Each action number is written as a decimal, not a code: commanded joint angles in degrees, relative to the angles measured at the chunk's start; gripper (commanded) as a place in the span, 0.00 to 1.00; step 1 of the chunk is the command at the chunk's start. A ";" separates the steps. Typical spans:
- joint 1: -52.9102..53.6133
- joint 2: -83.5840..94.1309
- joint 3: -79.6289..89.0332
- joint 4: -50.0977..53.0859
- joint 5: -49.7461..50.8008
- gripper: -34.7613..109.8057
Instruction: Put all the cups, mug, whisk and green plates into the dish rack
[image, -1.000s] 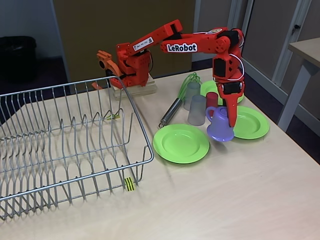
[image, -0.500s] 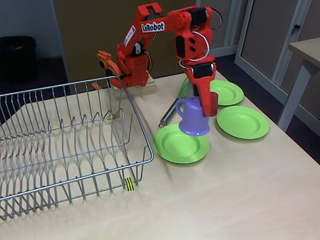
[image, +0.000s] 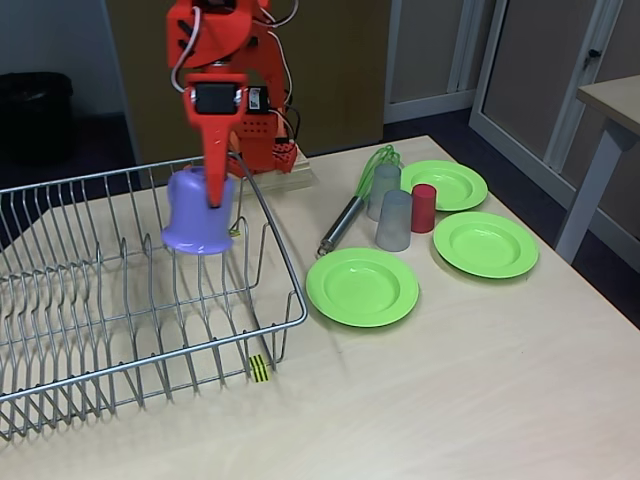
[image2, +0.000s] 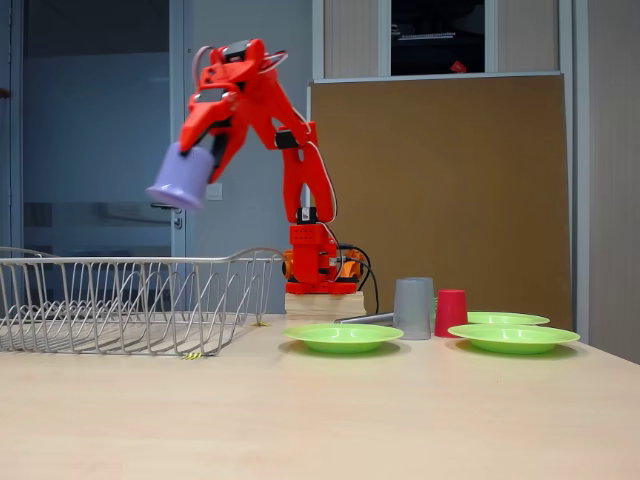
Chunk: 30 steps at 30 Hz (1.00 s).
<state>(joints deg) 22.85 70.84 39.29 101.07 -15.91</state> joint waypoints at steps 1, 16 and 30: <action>6.59 -9.14 -7.91 -0.35 -6.42 0.31; 15.56 -43.07 -31.82 -9.05 -17.93 0.33; 18.37 -45.18 -31.64 -9.40 -20.65 0.50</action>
<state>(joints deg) 40.17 23.91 9.05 90.70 -35.42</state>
